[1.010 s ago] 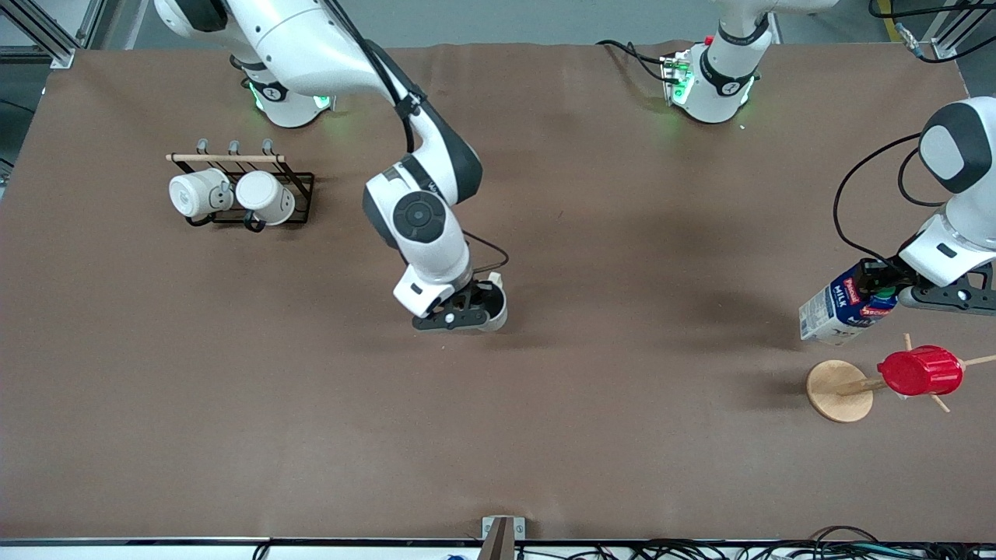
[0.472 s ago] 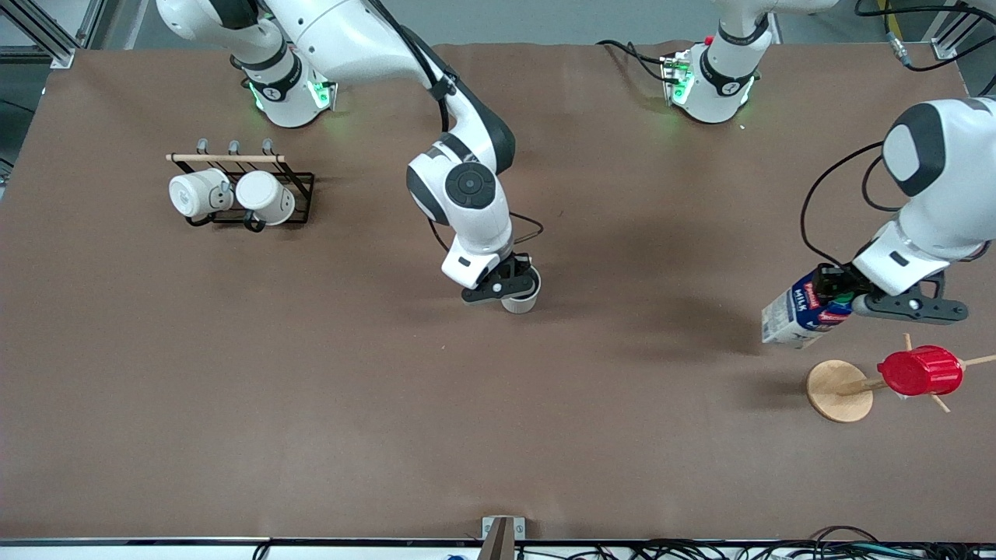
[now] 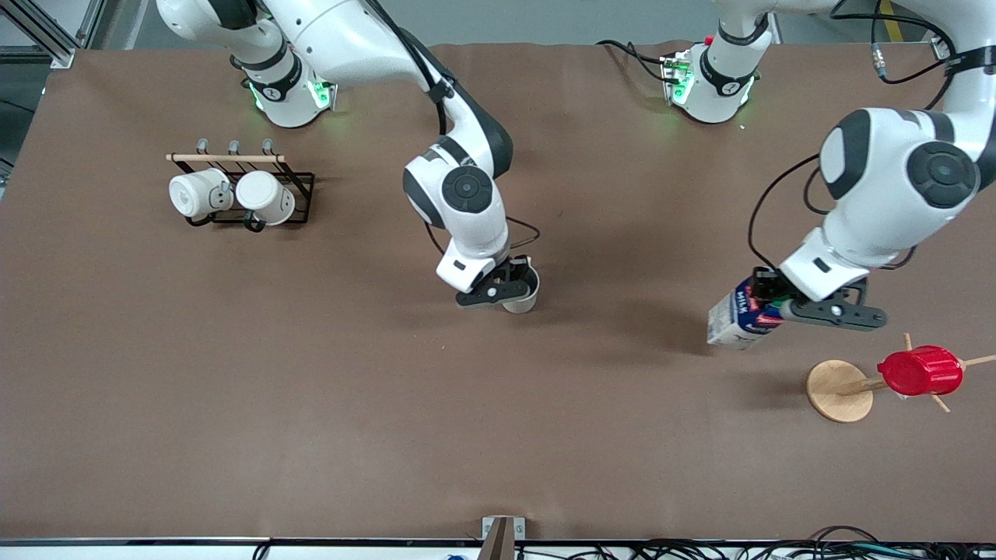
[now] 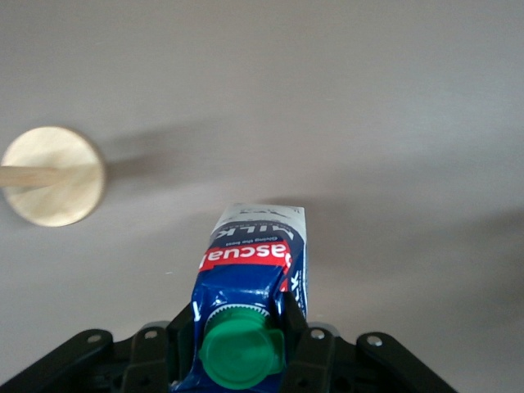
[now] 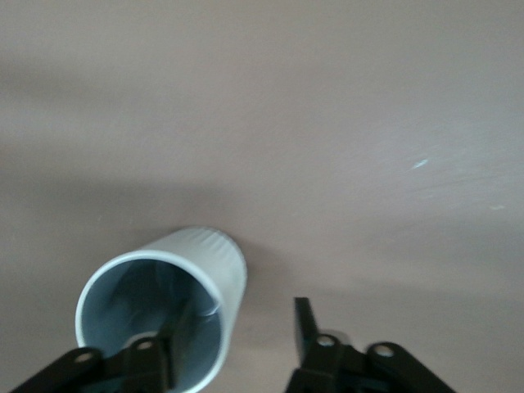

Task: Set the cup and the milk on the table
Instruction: 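Carry the mug to mid-table with the right gripper while the left lifts the carton, then release the mug and withdraw the right gripper while the left carries the carton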

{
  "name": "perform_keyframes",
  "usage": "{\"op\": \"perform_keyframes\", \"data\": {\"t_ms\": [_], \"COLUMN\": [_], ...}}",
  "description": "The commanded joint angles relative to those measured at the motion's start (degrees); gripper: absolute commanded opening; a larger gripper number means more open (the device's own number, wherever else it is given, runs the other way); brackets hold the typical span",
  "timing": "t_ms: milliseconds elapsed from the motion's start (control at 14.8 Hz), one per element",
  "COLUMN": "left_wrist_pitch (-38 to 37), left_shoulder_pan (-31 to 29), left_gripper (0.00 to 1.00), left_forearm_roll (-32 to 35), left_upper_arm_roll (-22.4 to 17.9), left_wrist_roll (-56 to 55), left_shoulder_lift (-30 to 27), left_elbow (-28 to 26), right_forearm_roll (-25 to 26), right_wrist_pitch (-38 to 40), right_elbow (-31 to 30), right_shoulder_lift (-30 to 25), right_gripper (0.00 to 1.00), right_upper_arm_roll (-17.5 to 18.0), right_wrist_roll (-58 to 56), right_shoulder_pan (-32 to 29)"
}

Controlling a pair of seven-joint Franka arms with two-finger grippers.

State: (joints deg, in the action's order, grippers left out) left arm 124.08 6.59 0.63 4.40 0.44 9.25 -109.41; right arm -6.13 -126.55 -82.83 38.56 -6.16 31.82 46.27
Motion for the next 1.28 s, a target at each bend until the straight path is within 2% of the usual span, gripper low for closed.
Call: {"op": "perform_keyframes", "data": {"t_ms": [0, 202, 404, 539, 741, 1078, 1212], "left_wrist_pitch": [-1.3, -2.2, -5.9, -7.0, -8.2, -8.8, -8.8], "left_shoulder_pan": [0.1, 0.6, 1.1, 2.7, 5.2, 7.8, 7.9], "left_gripper": [0.03, 0.04, 0.04, 0.06, 0.04, 0.03, 0.03], "left_forearm_roll": [0.1, 0.4, 1.1, 1.6, 3.4, 10.4, 10.6], "left_upper_arm_roll": [4.4, 8.9, 13.4, 14.5, 14.6, 17.4, 17.9], "left_wrist_roll": [-5.2, -10.7, -18.3, -23.8, -29.6, -36.1, -36.1], "left_shoulder_lift": [2.4, 5.5, 9.6, 11.9, 12.8, 16.5, 16.5], "left_elbow": [2.6, 5.3, 9.9, 12.0, 11.9, 14.2, 14.4], "right_forearm_roll": [0.0, 3.6, 8.8, 9.0, 8.9, 8.0, 8.0], "right_wrist_pitch": [8.8, 16.1, 21.4, 24.3, 28.0, 35.7, 37.8], "right_elbow": [-1.6, -1.6, -1.7, -2.1, -2.1, -2.1, -1.8], "right_shoulder_lift": [-9.8, -16.7, -21.2, -23.5, -28.0, -34.0, -35.6], "right_gripper": [1.00, 1.00, 1.00, 1.00, 1.00, 1.00, 1.00], "right_upper_arm_roll": [-0.9, -7.8, -13.7, -16.8, -20.5, -20.0, -15.1], "right_wrist_roll": [0.0, -2.4, -3.8, -4.4, -9.5, -17.3, -18.5], "right_shoulder_pan": [-5.0, -6.2, -6.2, -6.5, -8.0, -17.9, -25.3]}}
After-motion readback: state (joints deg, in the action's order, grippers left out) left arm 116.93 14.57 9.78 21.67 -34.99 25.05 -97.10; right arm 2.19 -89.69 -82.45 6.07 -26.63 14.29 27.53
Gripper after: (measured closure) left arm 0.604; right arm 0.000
